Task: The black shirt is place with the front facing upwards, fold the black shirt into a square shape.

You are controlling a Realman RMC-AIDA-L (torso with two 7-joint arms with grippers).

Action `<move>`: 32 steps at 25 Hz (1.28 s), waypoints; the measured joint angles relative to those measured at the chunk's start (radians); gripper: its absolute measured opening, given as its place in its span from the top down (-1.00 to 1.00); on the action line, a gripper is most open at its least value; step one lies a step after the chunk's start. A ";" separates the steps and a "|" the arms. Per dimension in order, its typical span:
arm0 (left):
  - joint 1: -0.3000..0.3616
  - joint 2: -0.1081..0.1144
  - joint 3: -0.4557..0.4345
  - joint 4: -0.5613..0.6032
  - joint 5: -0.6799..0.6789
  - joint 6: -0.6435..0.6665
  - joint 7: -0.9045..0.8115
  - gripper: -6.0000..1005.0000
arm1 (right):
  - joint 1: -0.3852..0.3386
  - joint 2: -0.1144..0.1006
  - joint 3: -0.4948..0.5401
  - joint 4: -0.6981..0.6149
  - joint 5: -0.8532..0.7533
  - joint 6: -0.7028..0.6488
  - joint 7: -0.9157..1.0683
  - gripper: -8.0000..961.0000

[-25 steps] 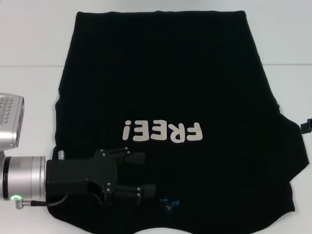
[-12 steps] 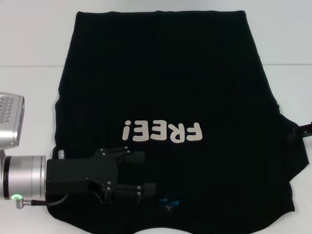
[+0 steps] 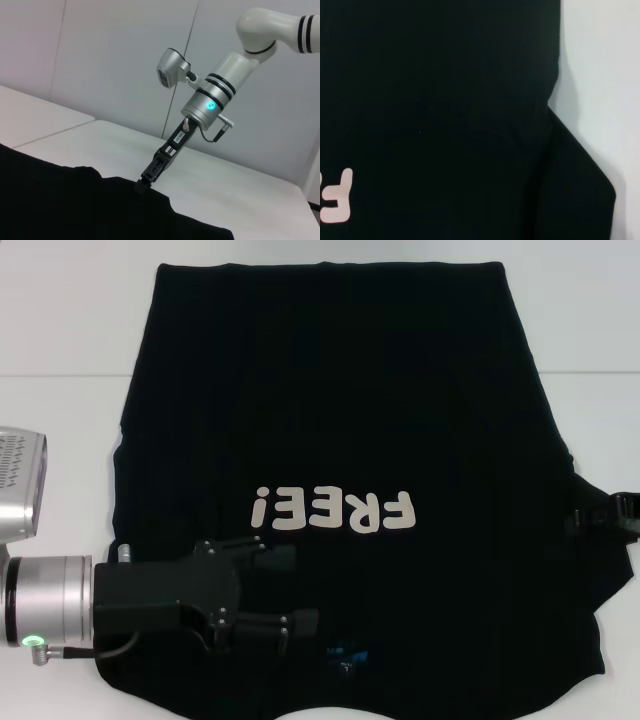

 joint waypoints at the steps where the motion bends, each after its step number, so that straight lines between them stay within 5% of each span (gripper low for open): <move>1: 0.000 0.001 0.000 0.000 -0.002 -0.002 0.000 -0.75 | 0.001 0.000 0.000 0.001 0.000 0.000 0.000 -0.87; 20: 0.005 0.003 -0.001 0.000 -0.003 -0.009 0.000 -0.76 | 0.011 0.000 -0.001 -0.009 0.034 -0.051 -0.010 -0.85; 32: 0.005 0.001 -0.002 0.000 -0.006 -0.009 0.000 -0.75 | 0.009 0.006 -0.085 -0.023 0.030 -0.033 -0.013 0.08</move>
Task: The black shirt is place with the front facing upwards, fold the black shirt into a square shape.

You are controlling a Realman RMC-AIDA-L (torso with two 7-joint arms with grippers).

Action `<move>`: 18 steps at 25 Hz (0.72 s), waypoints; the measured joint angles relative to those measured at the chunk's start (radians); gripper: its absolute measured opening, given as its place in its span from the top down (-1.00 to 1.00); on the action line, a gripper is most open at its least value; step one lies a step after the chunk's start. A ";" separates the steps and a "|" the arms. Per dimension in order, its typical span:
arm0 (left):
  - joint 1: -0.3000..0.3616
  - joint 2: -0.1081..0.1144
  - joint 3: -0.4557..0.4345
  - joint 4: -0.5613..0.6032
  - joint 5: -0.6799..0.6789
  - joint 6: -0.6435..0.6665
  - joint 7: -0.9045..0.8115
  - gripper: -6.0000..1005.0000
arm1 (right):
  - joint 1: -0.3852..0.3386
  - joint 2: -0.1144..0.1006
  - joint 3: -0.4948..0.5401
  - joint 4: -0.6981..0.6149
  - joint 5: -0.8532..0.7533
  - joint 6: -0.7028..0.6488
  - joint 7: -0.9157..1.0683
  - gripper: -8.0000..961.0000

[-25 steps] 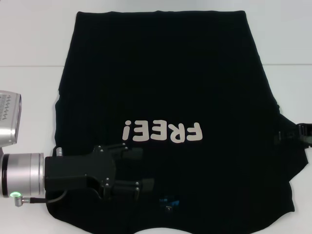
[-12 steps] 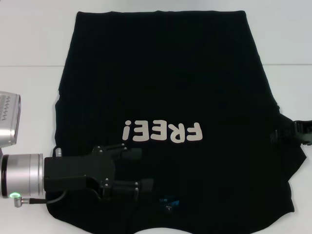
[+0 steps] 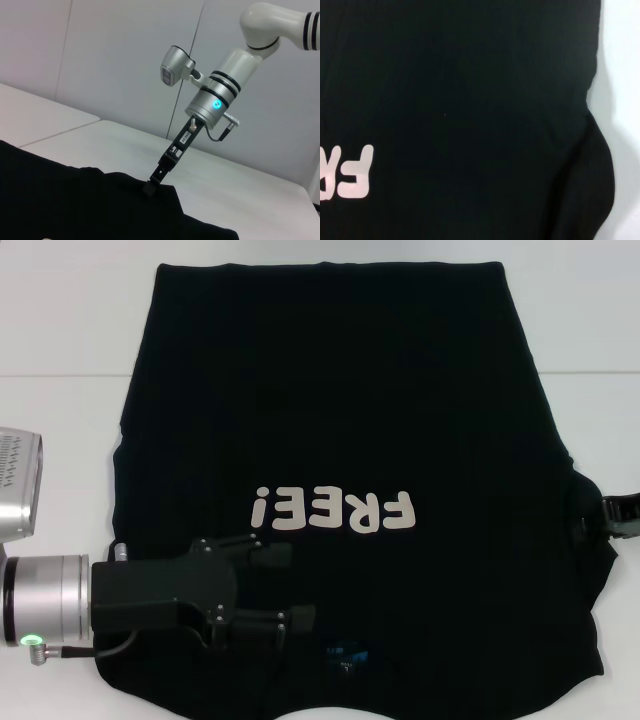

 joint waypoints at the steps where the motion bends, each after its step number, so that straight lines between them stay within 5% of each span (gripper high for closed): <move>1: 0.000 0.000 0.000 0.000 0.000 0.000 0.000 -0.75 | 0.000 0.000 -0.001 0.000 0.000 0.000 -0.001 0.18; 10: 0.000 0.002 -0.001 0.000 0.000 0.000 0.000 -0.74 | -0.001 0.001 -0.032 -0.010 -0.002 -0.001 0.004 0.91; 18: -0.003 0.002 -0.001 0.000 0.000 0.000 -0.002 -0.74 | -0.018 -0.011 -0.019 -0.066 0.000 -0.024 0.006 0.92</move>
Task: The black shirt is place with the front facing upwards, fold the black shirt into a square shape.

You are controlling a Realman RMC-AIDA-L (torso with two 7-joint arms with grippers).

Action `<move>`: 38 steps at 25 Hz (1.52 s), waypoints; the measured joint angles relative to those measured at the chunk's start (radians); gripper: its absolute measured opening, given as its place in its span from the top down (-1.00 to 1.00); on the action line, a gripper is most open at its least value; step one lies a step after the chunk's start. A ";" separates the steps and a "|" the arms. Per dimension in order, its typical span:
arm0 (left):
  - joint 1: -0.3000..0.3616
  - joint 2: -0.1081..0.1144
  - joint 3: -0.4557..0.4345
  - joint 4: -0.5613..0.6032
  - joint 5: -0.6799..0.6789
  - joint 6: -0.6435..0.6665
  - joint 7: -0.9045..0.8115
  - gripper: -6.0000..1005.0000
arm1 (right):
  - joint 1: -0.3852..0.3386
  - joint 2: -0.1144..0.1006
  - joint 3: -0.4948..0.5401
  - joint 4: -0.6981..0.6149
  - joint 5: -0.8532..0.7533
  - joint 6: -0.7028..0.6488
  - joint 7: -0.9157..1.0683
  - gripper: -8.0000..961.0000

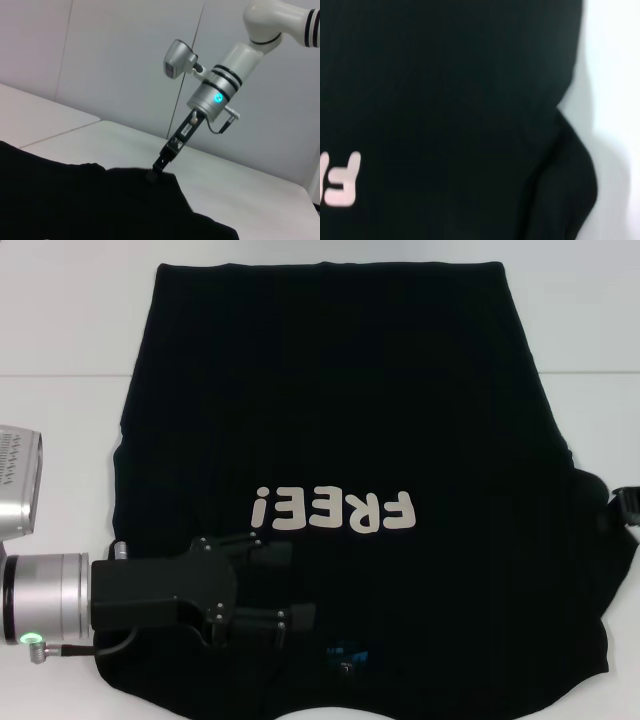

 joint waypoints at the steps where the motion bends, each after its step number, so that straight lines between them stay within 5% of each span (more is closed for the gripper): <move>1: -0.001 0.000 0.000 0.000 0.000 0.000 0.000 -0.74 | -0.006 -0.001 0.010 -0.018 0.001 -0.008 0.000 0.92; 10: -0.004 0.002 0.000 0.000 0.000 -0.001 -0.005 -0.74 | -0.011 -0.005 0.083 -0.117 0.028 -0.075 -0.056 0.90; 26: -0.008 0.007 0.000 0.001 0.000 -0.012 -0.015 -0.73 | 0.138 0.100 -0.148 -0.115 0.029 -0.044 -0.098 0.77; 35: -0.006 0.005 -0.067 -0.008 -0.005 0.006 -0.017 -0.73 | 0.087 0.086 -0.102 -0.106 0.253 -0.092 -0.219 0.69; 38: -0.009 0.006 -0.136 -0.025 -0.011 0.030 -0.039 -0.73 | 0.020 0.080 -0.056 -0.097 0.442 -0.153 -0.395 0.40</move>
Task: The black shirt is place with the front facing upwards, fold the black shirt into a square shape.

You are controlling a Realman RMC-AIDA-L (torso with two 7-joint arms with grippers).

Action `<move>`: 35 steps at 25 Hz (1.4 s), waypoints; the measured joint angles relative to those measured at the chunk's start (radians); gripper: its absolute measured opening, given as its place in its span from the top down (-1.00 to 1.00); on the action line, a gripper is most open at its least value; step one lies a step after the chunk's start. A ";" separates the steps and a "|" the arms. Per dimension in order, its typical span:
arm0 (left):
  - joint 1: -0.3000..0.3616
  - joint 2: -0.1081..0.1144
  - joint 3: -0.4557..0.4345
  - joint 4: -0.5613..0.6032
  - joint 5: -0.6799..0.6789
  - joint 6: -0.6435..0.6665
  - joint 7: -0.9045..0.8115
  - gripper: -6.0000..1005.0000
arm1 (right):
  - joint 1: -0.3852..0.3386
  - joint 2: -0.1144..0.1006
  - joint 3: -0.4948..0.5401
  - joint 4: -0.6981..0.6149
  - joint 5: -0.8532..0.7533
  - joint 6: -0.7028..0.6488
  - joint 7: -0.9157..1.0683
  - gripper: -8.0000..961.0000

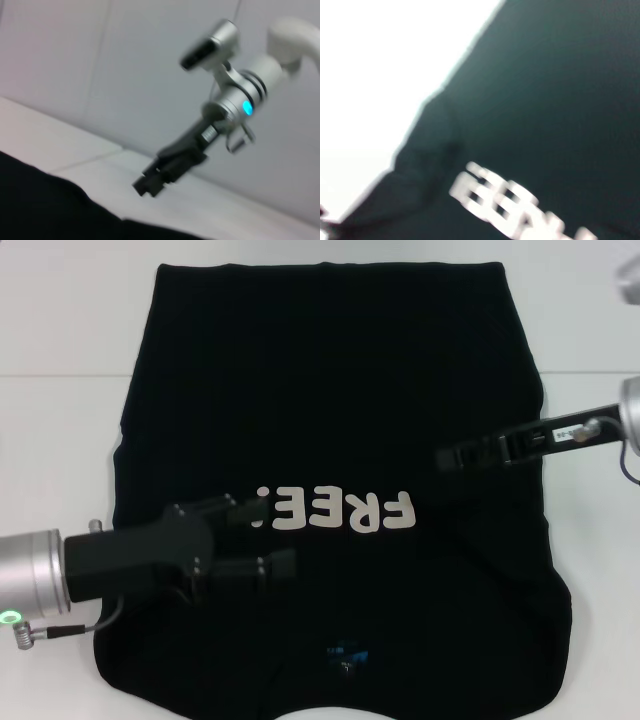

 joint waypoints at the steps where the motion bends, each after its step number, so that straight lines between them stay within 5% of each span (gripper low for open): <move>1: -0.002 0.001 -0.028 -0.004 -0.005 0.010 -0.027 -0.73 | -0.021 0.000 0.015 0.005 0.049 -0.013 -0.055 0.31; 5: -0.005 0.029 -0.082 -0.007 -0.027 0.034 -0.170 -0.73 | -0.123 -0.001 0.093 0.041 0.217 -0.047 -0.275 -0.04; 10: -0.018 0.118 -0.062 -0.013 0.008 0.036 -0.517 -0.73 | -0.228 0.006 0.127 0.061 0.276 -0.113 -0.602 -0.38; 12: -0.018 0.156 -0.044 -0.002 0.049 0.030 -0.645 -0.73 | -0.264 0.024 0.118 0.061 0.268 -0.136 -0.749 -0.47; 16: -0.013 0.195 0.006 0.095 0.164 0.047 -0.837 -0.72 | -0.308 0.072 0.109 0.063 0.260 -0.140 -0.941 -0.66; 20: -0.014 0.186 0.056 0.272 0.334 0.057 -0.983 -0.72 | -0.323 0.094 0.097 0.095 0.259 -0.134 -1.054 -0.75; 25: -0.045 0.141 0.117 0.410 0.547 0.067 -1.052 -0.72 | -0.324 0.094 0.091 0.122 0.259 -0.125 -1.073 -0.75; 28: -0.065 0.116 0.120 0.443 0.633 0.060 -1.068 -0.72 | -0.324 0.094 0.091 0.133 0.259 -0.110 -1.076 -0.75; 35: -0.078 0.096 0.126 0.440 0.680 0.033 -1.082 -0.72 | -0.321 0.092 0.098 0.143 0.259 -0.102 -1.077 -0.75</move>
